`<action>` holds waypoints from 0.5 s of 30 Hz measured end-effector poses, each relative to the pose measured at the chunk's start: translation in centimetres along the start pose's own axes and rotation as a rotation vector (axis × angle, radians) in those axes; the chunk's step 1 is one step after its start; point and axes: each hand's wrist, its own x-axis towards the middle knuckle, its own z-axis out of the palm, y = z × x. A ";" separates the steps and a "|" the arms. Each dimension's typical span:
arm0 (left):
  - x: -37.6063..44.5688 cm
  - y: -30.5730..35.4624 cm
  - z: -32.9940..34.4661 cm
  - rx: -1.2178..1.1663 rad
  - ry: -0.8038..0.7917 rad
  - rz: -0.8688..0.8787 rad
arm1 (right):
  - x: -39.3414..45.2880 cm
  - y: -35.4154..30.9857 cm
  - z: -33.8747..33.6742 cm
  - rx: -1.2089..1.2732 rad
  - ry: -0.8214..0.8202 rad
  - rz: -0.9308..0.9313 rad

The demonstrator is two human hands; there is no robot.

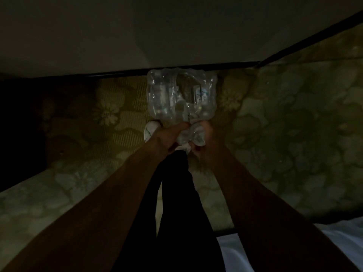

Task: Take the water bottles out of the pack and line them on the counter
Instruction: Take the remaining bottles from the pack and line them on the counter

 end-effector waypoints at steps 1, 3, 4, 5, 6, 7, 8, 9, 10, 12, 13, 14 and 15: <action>-1.2 -0.2 -0.3 0.067 -0.009 0.007 | -1.0 0.0 -0.4 -0.013 -0.011 0.001; -3.8 -0.2 -0.7 0.114 -0.054 -0.006 | -3.6 0.2 -0.7 -0.029 -0.017 0.016; -4.8 0.0 -0.8 0.091 -0.054 -0.013 | -4.8 0.2 -0.8 -0.035 -0.026 0.009; -6.1 0.3 -0.8 0.067 -0.050 -0.014 | -6.0 0.1 -0.7 -0.066 -0.012 -0.003; -7.5 0.8 -0.7 0.065 -0.036 -0.011 | -7.1 0.0 -0.7 -0.091 -0.017 -0.029; -8.5 1.2 -0.5 0.061 -0.034 -0.007 | -8.5 -0.4 -0.6 -0.120 -0.014 -0.057; -9.5 1.5 -0.4 0.045 -0.039 0.000 | -9.7 -0.8 -0.4 -0.154 -0.011 -0.085; -10.4 1.8 -0.3 0.026 -0.058 0.007 | -11.2 -1.4 -0.1 -0.193 -0.008 -0.113; -11.4 2.1 -0.3 0.021 -0.065 0.003 | -12.4 -1.9 0.2 -0.228 0.008 -0.142; -12.5 2.4 -0.2 0.037 -0.035 0.042 | -13.7 -2.7 0.2 -0.284 0.047 -0.225; -13.2 2.6 -0.2 0.040 -0.027 0.066 | -14.4 -3.2 0.1 -0.292 0.056 -0.271; -13.8 3.0 -0.1 0.059 -0.032 0.088 | -15.2 -3.6 0.3 -0.310 0.053 -0.325; -15.0 3.5 0.0 0.084 -0.043 0.115 | -16.7 -4.2 0.5 -0.335 0.038 -0.383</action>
